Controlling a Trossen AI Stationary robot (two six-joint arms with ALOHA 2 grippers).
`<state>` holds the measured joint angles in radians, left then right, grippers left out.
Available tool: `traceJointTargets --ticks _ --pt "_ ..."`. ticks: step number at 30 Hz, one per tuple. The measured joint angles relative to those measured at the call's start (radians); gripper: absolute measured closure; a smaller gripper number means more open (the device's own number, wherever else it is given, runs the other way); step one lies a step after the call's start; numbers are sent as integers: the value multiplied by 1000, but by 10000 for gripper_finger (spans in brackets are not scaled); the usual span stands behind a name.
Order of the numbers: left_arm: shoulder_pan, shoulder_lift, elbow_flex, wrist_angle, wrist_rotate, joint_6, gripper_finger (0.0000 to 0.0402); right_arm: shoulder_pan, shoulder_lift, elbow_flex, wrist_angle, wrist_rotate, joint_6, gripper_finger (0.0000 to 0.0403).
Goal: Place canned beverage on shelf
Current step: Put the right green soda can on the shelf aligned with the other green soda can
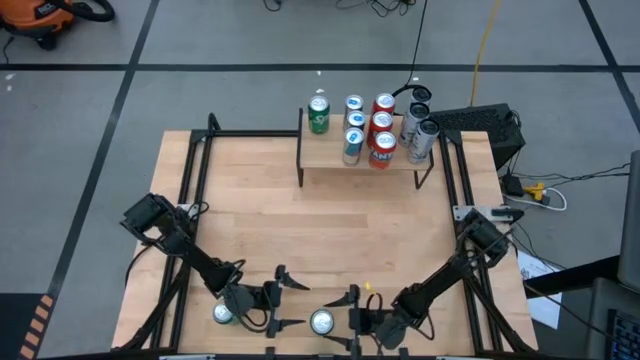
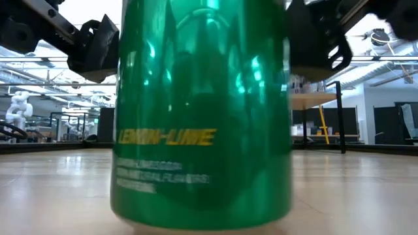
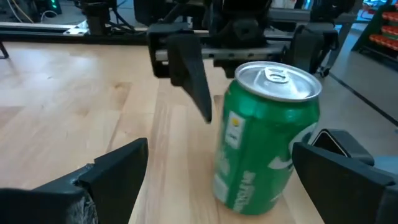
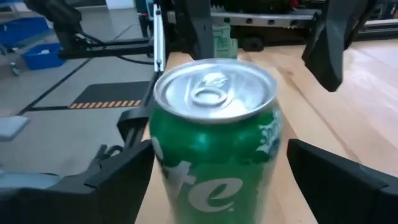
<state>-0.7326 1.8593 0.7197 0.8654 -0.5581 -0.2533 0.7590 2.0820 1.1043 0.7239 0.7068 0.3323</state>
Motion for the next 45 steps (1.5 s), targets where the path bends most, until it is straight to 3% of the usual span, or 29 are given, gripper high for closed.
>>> traceJointTargets --ticks 10,15,19,25,33,45 --pt "0 6 26 -1 41 -1 4 -48 21 9 -11 -1 19 55" --pt "0 6 26 -3 110 -2 4 -52 21 9 -11 -8 -5 99" --pt "1 6 26 1 112 -2 4 -59 13 9 -19 -124 -22 125" --pt "16 6 43 13 113 8 4 -86 11 10 -17 -232 -30 112" --pt "15 90 123 10 141 150 4 -130 11 11 -13 -373 -36 109" --pt "27 157 170 9 136 182 4 -110 13 8 -38 -365 -106 68"
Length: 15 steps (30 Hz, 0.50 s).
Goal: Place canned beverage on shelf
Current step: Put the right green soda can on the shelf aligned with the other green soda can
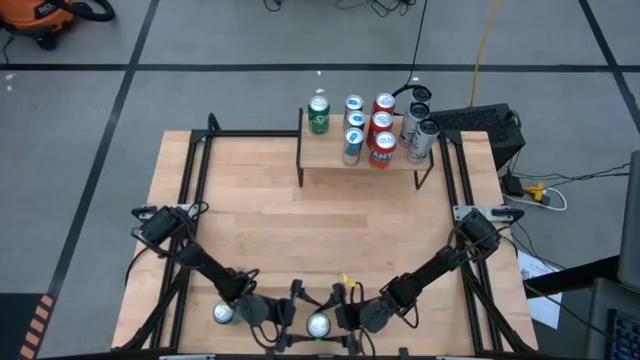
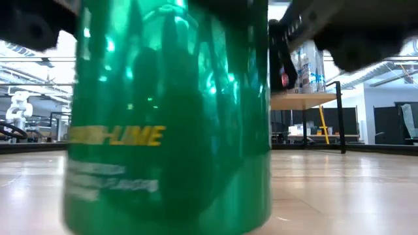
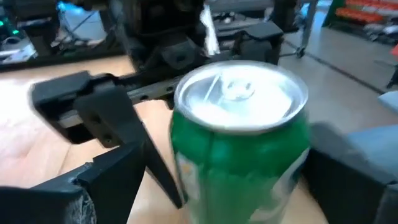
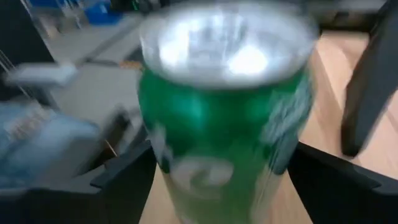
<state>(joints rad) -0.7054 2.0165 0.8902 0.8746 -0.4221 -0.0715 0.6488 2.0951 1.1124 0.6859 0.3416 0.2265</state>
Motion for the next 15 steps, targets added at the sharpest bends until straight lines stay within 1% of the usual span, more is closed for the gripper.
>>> traceJointTargets --ticks 2,5,8,15 --pt "1 2 -2 -10 -7 -1 4 5 -6 -1 -55 21 9 57" --pt "7 1 -2 -9 -9 -2 4 9 -55 -2 -173 70 66 48" --pt "10 1 -2 -9 -10 -1 4 11 -103 -1 -270 73 127 45" --pt "18 1 -2 -5 -9 -1 4 35 -181 -1 -338 92 147 44"
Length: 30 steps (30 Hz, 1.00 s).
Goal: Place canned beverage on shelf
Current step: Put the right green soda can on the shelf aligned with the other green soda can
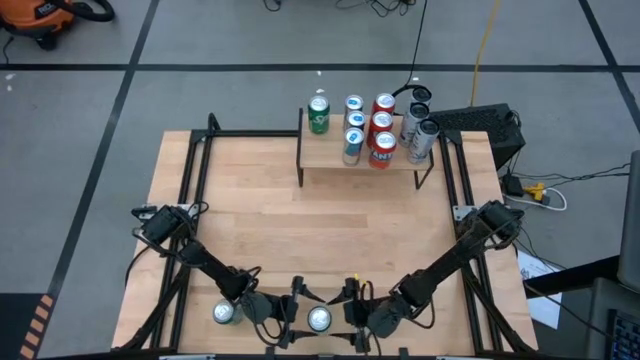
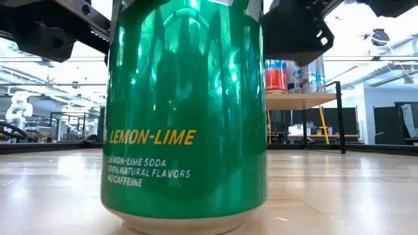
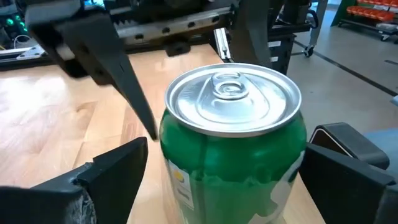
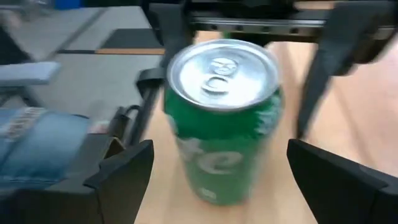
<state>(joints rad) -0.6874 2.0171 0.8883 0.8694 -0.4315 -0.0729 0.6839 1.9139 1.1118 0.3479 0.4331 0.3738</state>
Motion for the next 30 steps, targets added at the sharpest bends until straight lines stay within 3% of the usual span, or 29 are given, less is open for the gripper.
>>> traceJointTargets --ticks 8,16,19,21,25,30 --pt "25 0 0 4 -12 -53 11 45 -75 0 -197 363 106 44" --pt "41 0 0 -1 -15 -52 100 67 -93 1 -271 515 211 44" --pt "41 0 0 -2 -21 -50 121 72 -93 1 -401 594 352 44" --pt "39 -13 0 -16 -50 -6 121 72 -93 -1 -548 627 547 44" --pt "75 -128 -2 -160 -114 124 120 56 -83 -60 -697 611 856 44" --pt "228 -382 0 -410 -87 187 113 56 -81 -168 -623 616 997 44"
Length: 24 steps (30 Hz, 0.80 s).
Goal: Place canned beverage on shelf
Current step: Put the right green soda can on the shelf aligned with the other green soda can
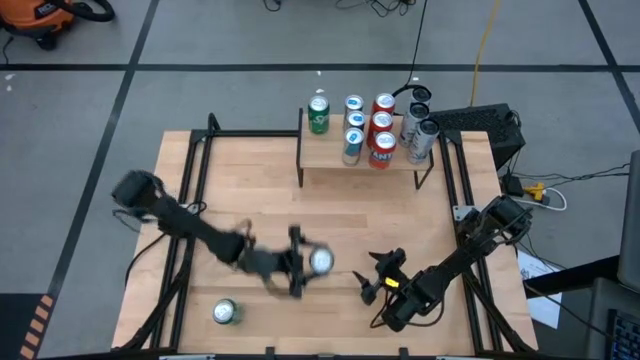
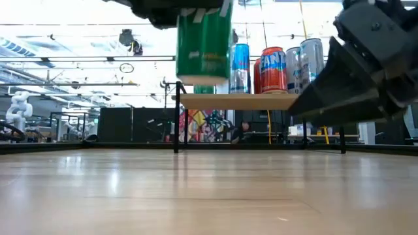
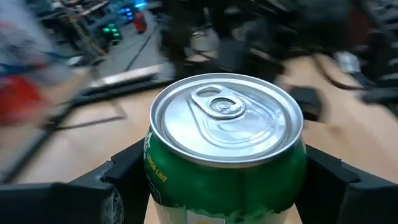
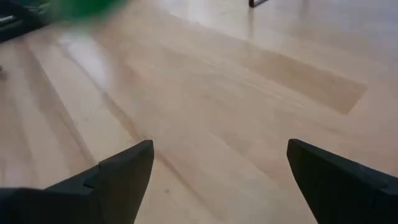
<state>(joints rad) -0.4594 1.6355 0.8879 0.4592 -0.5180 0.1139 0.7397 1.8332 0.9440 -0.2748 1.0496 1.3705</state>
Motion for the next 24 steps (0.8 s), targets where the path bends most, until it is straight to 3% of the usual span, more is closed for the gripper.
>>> traceJointTargets --ticks 6,13,18,24 --pt "309 -213 0 -102 223 122 110 -7 0 -53 92 92 4 44" --pt "699 -255 25 -107 520 128 109 -24 0 -53 92 103 -21 44" --pt "850 -231 45 -115 621 98 108 -23 0 -53 90 100 -47 44" --pt "933 -181 51 -106 688 74 108 -45 0 -53 76 100 -54 44"
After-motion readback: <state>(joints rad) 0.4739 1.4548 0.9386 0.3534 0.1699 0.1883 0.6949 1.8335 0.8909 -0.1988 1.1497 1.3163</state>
